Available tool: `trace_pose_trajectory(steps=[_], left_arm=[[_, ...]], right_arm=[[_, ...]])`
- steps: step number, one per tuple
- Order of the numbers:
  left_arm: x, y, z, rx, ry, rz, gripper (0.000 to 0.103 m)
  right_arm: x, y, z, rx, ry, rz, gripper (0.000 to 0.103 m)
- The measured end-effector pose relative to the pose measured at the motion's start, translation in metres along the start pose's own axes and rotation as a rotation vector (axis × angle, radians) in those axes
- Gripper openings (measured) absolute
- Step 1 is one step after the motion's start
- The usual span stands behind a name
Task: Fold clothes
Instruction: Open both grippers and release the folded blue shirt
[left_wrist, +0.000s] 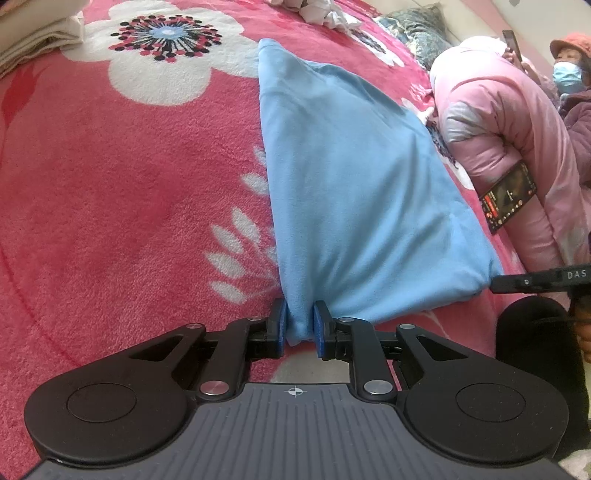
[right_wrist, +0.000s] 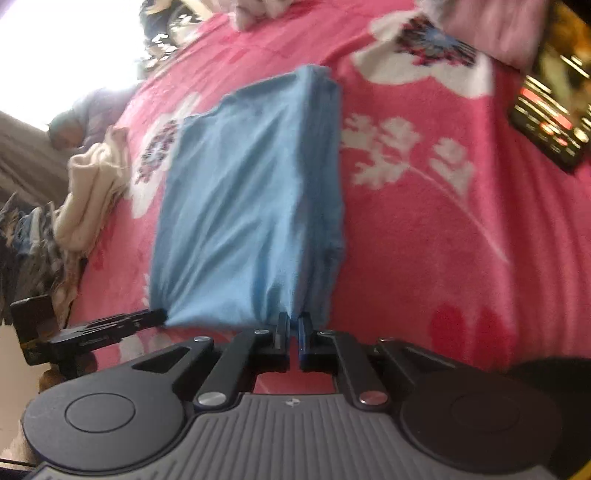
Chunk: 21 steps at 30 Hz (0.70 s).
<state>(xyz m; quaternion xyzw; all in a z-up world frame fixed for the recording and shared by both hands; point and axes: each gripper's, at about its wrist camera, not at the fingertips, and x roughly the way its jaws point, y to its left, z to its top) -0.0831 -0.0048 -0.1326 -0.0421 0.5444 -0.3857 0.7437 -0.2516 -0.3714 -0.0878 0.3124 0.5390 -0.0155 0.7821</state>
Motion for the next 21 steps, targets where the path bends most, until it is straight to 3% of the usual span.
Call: trace_pose_trajectory(steps=[10,14,16,19,21], left_arm=[[0.001,-0.001,0.002,0.037,0.014,0.009,0.018],[-0.004,0.003,0.002,0.012,0.026,-0.004,0.018],[-0.01,0.007,0.001,-0.014,0.035,-0.004,0.021],[-0.031,0.008,0.001,0.001,-0.007,0.086,0.022],[-0.047,0.0,0.002,0.076,-0.073,0.169,0.023]], right_arm=[[0.013,0.005,-0.008,-0.088,0.006,-0.13,0.005],[-0.002,0.012,-0.01,-0.174,-0.001,-0.129,0.01],[-0.017,0.018,-0.012,-0.239,-0.031,-0.154,0.019],[-0.042,0.024,-0.009,-0.275,-0.104,-0.158,0.021],[-0.045,0.035,-0.006,-0.313,-0.147,-0.115,0.019]])
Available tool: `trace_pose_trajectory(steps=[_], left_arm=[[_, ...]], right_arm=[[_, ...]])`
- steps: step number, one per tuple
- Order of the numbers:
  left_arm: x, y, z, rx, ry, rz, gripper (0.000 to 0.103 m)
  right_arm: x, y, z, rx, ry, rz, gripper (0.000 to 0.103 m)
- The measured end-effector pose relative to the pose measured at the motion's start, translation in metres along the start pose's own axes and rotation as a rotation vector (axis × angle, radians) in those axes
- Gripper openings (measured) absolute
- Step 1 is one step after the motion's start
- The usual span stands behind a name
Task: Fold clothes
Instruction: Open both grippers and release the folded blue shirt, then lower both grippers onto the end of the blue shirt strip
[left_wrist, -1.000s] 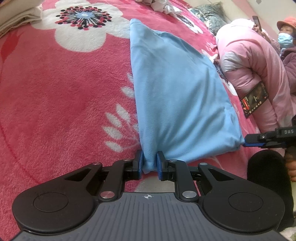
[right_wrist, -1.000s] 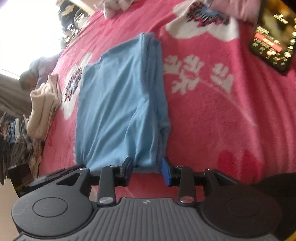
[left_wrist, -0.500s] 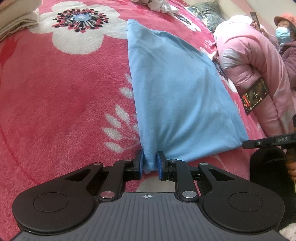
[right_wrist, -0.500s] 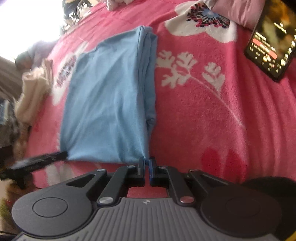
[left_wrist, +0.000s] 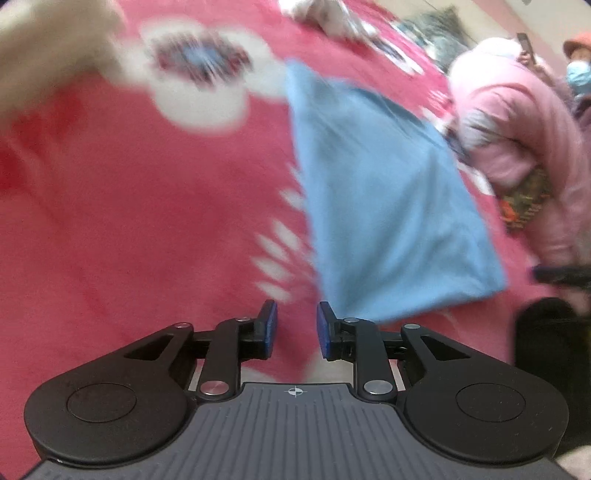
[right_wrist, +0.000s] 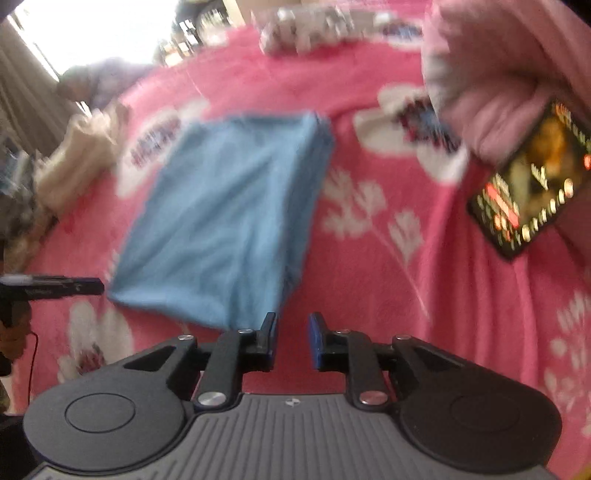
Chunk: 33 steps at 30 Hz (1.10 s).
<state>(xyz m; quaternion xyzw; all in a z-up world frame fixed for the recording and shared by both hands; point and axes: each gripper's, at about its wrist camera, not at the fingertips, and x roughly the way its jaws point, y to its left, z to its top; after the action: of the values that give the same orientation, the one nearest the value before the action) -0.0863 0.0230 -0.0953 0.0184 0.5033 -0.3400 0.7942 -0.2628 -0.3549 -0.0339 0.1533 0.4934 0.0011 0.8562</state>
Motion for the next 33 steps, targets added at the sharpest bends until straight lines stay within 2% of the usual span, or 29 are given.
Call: trace_pose_trajectory(steps=[1,3,5,6,8,9,10,11,14,17,20,22,23,25,26,28,30,33], left_arm=[[-0.005,-0.004,0.002,0.029,-0.029,0.012,0.023],[-0.007,-0.015,0.006,0.056,-0.065,-0.019,0.023],[-0.001,-0.03,0.007,0.09,-0.078,-0.069,0.023],[0.006,-0.039,0.004,0.134,-0.072,-0.066,0.023],[0.02,-0.057,-0.005,0.228,-0.059,-0.049,0.023],[0.03,-0.061,-0.012,0.279,-0.029,-0.016,0.023],[0.039,-0.06,-0.021,0.321,0.011,0.025,0.024],[0.039,-0.054,-0.028,0.341,0.006,0.031,0.025],[0.021,-0.041,-0.021,0.301,0.037,0.023,0.026],[0.002,-0.043,-0.006,0.313,-0.021,0.038,0.026],[0.01,-0.055,0.015,0.315,-0.059,0.002,0.026],[0.03,-0.068,0.022,0.31,-0.067,-0.026,0.027],[0.042,-0.071,0.022,0.309,-0.053,-0.027,0.027],[0.062,-0.066,0.015,0.321,-0.012,0.02,0.027],[0.059,-0.06,0.011,0.316,-0.023,0.006,0.027],[0.044,-0.049,0.013,0.278,-0.007,0.001,0.027],[0.029,-0.041,0.019,0.248,0.003,-0.006,0.028],[0.027,-0.046,0.042,0.263,-0.031,-0.048,0.028]], right_arm=[[-0.001,0.005,0.004,-0.018,-0.025,0.02,0.019],[0.01,0.022,0.009,-0.076,-0.058,0.036,0.018],[0.028,0.034,0.01,-0.113,-0.074,0.054,0.017],[0.039,0.037,0.008,-0.123,-0.066,0.051,0.017],[0.056,0.04,-0.002,-0.156,-0.005,0.018,0.017],[0.058,0.037,-0.009,-0.162,0.035,0.008,0.016],[0.059,0.033,-0.016,-0.163,0.07,0.002,0.016],[0.06,0.029,-0.022,-0.164,0.105,-0.005,0.013],[0.031,0.021,-0.022,-0.164,0.07,-0.019,0.016],[0.007,0.022,0.001,-0.162,-0.046,0.008,0.016],[0.017,0.037,0.024,-0.207,-0.126,0.047,0.016],[0.041,0.045,0.031,-0.238,-0.128,0.063,0.015],[0.054,0.047,0.03,-0.261,-0.11,0.046,0.015],[0.072,0.037,0.019,-0.295,-0.04,-0.036,0.014],[0.074,0.027,0.013,-0.284,-0.015,-0.068,0.011],[0.058,0.001,0.009,-0.187,0.018,-0.07,0.013],[0.041,-0.012,0.018,-0.15,-0.013,-0.066,0.014],[0.031,-0.017,0.049,-0.125,-0.095,-0.036,0.014]])
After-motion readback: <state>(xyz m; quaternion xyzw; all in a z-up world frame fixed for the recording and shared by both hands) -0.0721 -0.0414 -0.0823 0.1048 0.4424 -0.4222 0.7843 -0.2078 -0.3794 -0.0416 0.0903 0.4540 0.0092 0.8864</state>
